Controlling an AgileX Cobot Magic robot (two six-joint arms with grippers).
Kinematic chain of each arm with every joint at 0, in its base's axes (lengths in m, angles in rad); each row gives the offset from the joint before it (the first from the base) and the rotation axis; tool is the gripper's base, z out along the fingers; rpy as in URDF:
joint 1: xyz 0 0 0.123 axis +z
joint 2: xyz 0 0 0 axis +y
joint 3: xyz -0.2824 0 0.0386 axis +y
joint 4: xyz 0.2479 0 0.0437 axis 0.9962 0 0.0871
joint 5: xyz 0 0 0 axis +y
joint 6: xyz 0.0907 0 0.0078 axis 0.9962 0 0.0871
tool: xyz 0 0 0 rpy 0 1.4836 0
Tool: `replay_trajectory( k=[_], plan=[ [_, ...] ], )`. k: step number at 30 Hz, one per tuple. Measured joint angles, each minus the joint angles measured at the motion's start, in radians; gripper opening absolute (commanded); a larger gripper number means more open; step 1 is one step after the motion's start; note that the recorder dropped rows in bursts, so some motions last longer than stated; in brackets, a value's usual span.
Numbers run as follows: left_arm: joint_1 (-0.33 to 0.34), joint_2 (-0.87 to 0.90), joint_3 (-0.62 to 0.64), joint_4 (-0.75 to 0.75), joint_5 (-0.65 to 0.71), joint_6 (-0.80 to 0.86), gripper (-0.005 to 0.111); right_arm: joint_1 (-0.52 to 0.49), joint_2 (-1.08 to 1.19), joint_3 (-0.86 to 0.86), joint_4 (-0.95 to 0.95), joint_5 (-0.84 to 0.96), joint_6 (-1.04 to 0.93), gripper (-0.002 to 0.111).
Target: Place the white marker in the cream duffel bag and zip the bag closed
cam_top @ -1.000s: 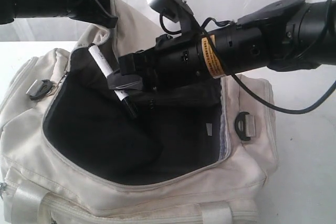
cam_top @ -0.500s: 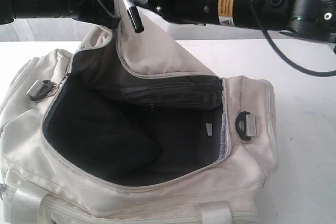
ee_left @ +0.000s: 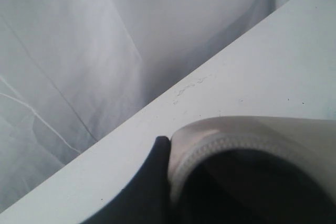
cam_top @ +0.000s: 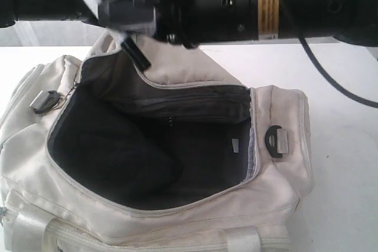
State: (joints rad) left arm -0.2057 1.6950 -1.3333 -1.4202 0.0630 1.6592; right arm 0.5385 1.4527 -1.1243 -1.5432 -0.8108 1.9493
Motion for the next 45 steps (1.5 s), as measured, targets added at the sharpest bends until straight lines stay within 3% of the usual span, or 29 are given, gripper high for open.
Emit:
replay_trajectory(
  k=[2,6,16,20,29,37,45],
  plan=[
    [0.000,0.000,0.000,0.001,0.000,0.000,0.000,0.000,0.005,0.007,-0.120,-0.020,0.067,0.000],
    [0.000,0.000,0.000,0.004,0.000,-0.004,0.000,0.000,0.026,0.041,-0.187,-0.030,0.104,0.000],
    [0.000,0.000,0.000,0.004,0.022,-0.022,0.000,0.000,0.076,0.098,-0.174,0.157,0.096,0.000],
    [0.000,0.000,0.000,0.004,0.026,-0.023,0.000,0.000,0.031,0.098,0.012,0.146,-0.066,0.000],
    [0.000,0.000,0.000,0.004,0.030,-0.023,0.000,0.000,-0.119,0.098,0.683,0.169,-0.682,0.000],
    [0.000,0.000,0.000,0.004,0.043,-0.025,0.000,-0.024,-0.222,0.098,1.287,0.638,-1.397,0.000],
    [0.000,0.000,0.000,0.004,0.044,-0.025,0.000,-0.034,-0.219,0.098,1.389,1.285,-1.642,0.000]
  ],
)
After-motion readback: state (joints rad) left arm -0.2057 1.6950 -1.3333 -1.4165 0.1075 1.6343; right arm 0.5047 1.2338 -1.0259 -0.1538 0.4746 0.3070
